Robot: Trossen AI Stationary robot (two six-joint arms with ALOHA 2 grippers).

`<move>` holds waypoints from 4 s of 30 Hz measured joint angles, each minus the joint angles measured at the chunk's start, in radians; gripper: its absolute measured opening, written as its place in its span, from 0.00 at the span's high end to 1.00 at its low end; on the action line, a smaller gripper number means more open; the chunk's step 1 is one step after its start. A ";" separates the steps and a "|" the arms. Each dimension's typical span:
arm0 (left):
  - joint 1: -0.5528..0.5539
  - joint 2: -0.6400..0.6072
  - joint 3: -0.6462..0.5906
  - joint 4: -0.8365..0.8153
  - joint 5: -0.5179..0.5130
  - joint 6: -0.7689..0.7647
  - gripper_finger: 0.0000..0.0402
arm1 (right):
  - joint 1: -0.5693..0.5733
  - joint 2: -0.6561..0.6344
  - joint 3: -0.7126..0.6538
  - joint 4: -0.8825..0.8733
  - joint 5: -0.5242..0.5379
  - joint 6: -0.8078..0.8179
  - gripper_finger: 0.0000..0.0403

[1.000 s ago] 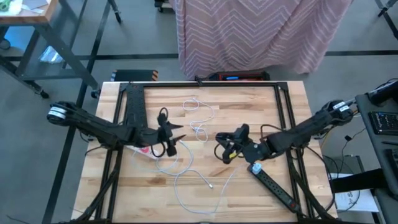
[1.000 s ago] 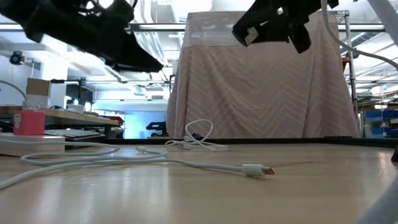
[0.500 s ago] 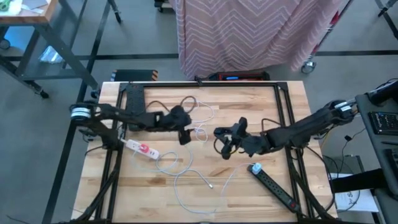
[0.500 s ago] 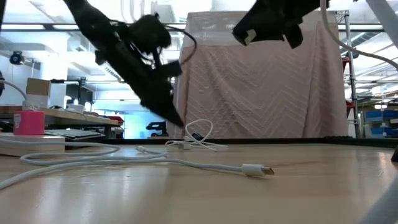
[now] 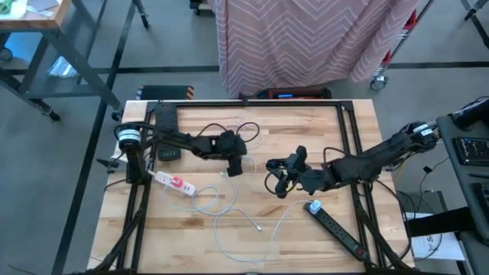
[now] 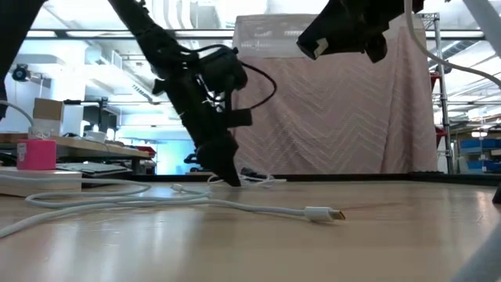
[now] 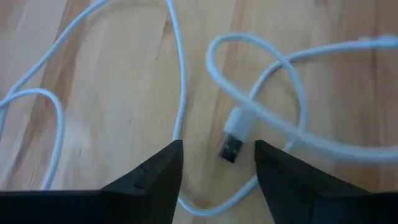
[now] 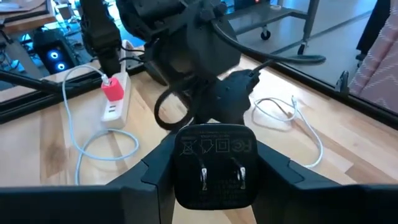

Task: Insert USB
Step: Insert the white USB cable into the black charger adapter

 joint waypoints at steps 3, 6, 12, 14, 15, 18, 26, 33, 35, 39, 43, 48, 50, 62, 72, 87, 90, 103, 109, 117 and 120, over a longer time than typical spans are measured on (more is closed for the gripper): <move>0.002 0.036 0.022 -0.044 0.021 0.002 0.59 | 0.000 -0.002 0.000 0.000 0.000 0.002 0.67; -0.006 0.042 0.018 -0.048 0.074 0.023 0.67 | 0.000 -0.004 0.000 -0.006 0.001 0.007 0.67; -0.017 0.034 -0.005 -0.019 0.095 0.052 0.93 | 0.000 -0.004 0.000 -0.009 0.006 0.007 0.67; -0.018 0.035 -0.006 -0.016 0.097 0.061 0.98 | 0.000 -0.005 0.000 -0.011 0.006 0.007 0.67; -0.019 0.034 -0.006 -0.016 0.096 0.068 0.97 | 0.000 -0.005 0.000 -0.014 0.006 0.007 0.67; -0.030 0.011 -0.006 -0.030 0.087 0.091 0.97 | 0.000 -0.005 0.000 -0.022 0.006 0.007 0.67; -0.068 -0.142 -0.014 -0.234 0.139 0.102 0.94 | 0.000 -0.005 0.000 -0.066 0.001 0.023 0.67; -0.067 -0.164 -0.013 -0.269 0.133 0.118 0.76 | 0.000 -0.005 0.000 -0.065 0.001 0.026 0.67; -0.067 -0.151 -0.013 -0.243 0.132 0.135 0.70 | 0.000 -0.005 0.000 -0.061 0.000 0.026 0.67; -0.067 -0.119 -0.007 -0.160 0.131 0.133 0.59 | 0.000 -0.005 0.000 -0.060 0.000 0.026 0.67; -0.067 -0.064 0.013 -0.174 0.150 0.161 0.57 | 0.000 -0.005 0.001 -0.060 0.000 0.026 0.67; -0.072 -0.009 0.064 -0.193 0.179 0.171 0.64 | 0.000 -0.005 0.001 -0.062 0.000 0.026 0.67; -0.075 -0.001 0.091 -0.223 0.180 0.172 0.67 | 0.000 -0.005 0.001 -0.064 0.000 0.026 0.67; -0.076 0.007 0.143 -0.266 0.219 0.173 0.71 | 0.000 -0.005 0.001 -0.071 0.000 0.025 0.67; -0.075 0.006 0.120 -0.194 0.228 0.086 0.64 | -0.001 -0.005 0.001 -0.071 0.000 0.025 0.67; -0.084 -0.001 0.029 -0.047 0.258 -0.007 0.96 | -0.001 -0.005 0.000 -0.069 0.000 0.025 0.67; -0.098 -0.023 -0.002 -0.003 0.250 -0.047 0.97 | -0.001 -0.005 0.000 -0.071 0.000 0.024 0.67; -0.112 -0.506 -0.666 1.143 0.226 -0.465 0.99 | -0.001 0.040 -0.001 0.025 -0.056 -0.029 0.67; -0.111 -0.483 -0.815 1.640 0.225 -0.559 0.99 | -0.034 0.155 -0.001 0.363 -0.226 -0.245 0.67; -0.146 -0.491 -0.733 1.691 0.343 -0.558 0.99 | -0.042 0.379 0.100 0.752 -0.288 -0.553 0.67; -0.165 -0.499 -0.681 1.695 0.399 -0.537 0.99 | -0.045 0.435 0.196 0.755 -0.284 -0.650 0.67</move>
